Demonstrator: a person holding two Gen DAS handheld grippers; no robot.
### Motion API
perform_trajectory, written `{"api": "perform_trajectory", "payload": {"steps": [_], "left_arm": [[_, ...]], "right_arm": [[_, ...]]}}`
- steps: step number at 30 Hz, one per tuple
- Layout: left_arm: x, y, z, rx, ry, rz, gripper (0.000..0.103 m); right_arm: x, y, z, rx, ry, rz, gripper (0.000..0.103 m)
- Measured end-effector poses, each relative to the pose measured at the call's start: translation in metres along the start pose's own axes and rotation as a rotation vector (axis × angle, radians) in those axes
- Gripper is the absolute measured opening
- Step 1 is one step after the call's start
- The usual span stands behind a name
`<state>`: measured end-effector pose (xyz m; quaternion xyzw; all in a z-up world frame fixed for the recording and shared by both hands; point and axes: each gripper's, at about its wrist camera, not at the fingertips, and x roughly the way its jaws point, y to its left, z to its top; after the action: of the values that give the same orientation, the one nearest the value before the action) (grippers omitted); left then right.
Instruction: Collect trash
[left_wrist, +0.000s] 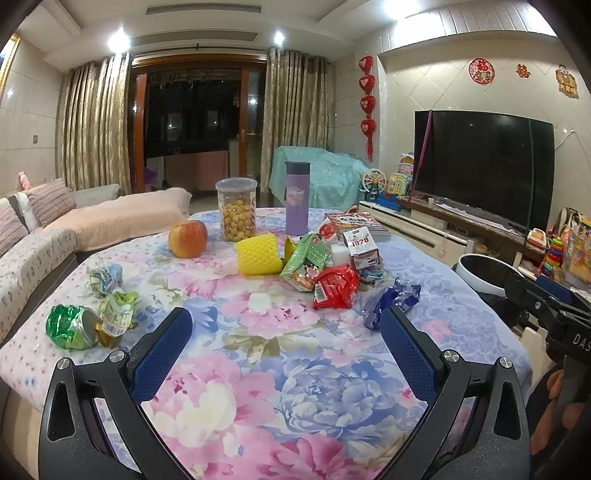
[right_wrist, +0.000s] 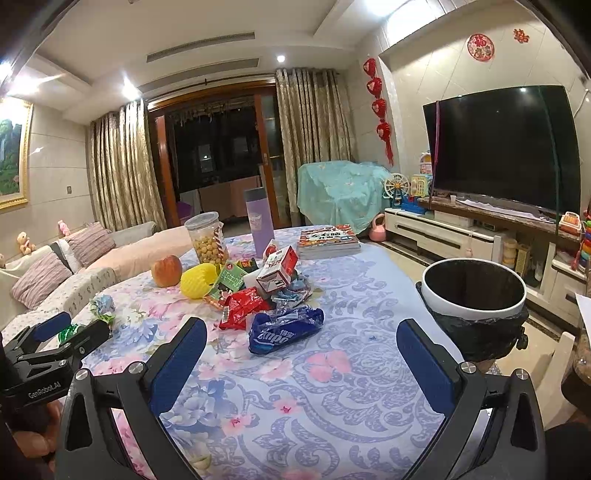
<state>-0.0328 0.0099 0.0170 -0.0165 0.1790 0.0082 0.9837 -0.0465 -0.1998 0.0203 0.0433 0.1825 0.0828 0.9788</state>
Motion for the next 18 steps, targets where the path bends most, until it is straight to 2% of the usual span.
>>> {"api": "perform_trajectory", "payload": {"steps": [18], "left_arm": [[-0.0005, 0.0003, -0.0008, -0.002, -0.009, 0.001, 0.103]], "right_arm": [[-0.0022, 0.001, 0.0004, 0.004, -0.008, 0.008, 0.103]]}}
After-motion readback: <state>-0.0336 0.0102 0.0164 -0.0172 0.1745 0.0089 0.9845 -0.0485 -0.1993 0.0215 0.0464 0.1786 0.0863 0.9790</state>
